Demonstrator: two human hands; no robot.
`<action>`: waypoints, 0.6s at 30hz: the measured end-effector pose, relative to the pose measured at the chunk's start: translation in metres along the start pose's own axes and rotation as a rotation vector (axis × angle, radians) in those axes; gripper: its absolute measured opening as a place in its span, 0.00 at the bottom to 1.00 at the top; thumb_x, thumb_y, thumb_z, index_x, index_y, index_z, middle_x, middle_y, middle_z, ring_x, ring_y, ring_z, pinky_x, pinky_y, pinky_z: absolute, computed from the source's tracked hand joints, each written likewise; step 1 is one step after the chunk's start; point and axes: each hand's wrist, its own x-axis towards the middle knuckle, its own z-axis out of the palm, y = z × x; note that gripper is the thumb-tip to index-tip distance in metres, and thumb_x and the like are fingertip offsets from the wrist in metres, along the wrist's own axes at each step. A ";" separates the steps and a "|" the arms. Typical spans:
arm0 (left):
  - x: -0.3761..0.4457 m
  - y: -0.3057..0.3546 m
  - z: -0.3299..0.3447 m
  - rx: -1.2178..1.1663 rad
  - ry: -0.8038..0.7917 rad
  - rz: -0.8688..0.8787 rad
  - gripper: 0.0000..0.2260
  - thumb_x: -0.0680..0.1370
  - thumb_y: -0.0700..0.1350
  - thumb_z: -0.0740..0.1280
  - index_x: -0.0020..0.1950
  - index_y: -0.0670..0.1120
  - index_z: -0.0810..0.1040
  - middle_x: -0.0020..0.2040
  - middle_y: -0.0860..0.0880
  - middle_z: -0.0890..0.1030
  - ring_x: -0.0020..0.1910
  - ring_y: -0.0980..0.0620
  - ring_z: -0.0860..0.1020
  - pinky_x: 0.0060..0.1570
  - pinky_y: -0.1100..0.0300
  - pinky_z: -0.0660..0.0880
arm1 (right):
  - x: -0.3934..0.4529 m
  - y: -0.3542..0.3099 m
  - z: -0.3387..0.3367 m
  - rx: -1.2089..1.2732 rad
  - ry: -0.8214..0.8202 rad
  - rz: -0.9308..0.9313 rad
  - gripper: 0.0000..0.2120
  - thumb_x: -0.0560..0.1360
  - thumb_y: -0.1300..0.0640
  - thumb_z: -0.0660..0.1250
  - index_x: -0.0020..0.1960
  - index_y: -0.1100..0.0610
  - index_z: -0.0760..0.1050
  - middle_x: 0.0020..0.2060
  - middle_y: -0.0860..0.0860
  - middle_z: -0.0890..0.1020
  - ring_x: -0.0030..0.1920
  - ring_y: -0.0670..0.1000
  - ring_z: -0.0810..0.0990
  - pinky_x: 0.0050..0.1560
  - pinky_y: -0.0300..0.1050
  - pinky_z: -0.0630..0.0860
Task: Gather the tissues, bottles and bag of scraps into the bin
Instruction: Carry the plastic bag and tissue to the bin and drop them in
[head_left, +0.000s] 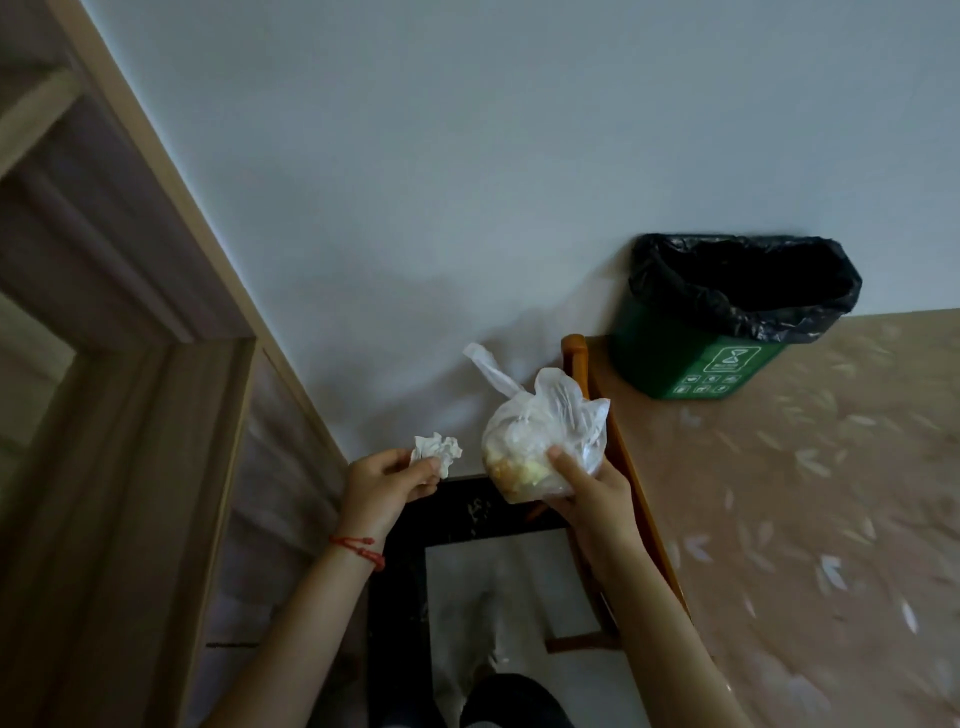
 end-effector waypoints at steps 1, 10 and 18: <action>0.011 0.004 0.003 0.007 0.001 0.002 0.05 0.71 0.32 0.68 0.37 0.40 0.79 0.25 0.52 0.81 0.26 0.58 0.79 0.31 0.68 0.77 | 0.011 -0.003 0.004 -0.003 0.008 0.005 0.12 0.72 0.60 0.69 0.55 0.53 0.75 0.48 0.52 0.83 0.48 0.52 0.84 0.44 0.45 0.81; 0.099 0.045 0.042 0.075 -0.032 0.044 0.08 0.70 0.32 0.69 0.33 0.43 0.80 0.23 0.52 0.80 0.24 0.58 0.77 0.33 0.65 0.77 | 0.099 -0.033 0.019 0.060 0.101 0.021 0.13 0.70 0.59 0.71 0.54 0.59 0.77 0.47 0.57 0.84 0.48 0.56 0.83 0.45 0.49 0.80; 0.147 0.070 0.095 0.082 -0.262 0.010 0.08 0.71 0.30 0.67 0.35 0.40 0.78 0.23 0.52 0.80 0.23 0.60 0.76 0.28 0.70 0.75 | 0.121 -0.063 0.000 0.298 0.260 -0.010 0.09 0.72 0.63 0.67 0.52 0.60 0.76 0.45 0.57 0.84 0.47 0.58 0.83 0.47 0.51 0.81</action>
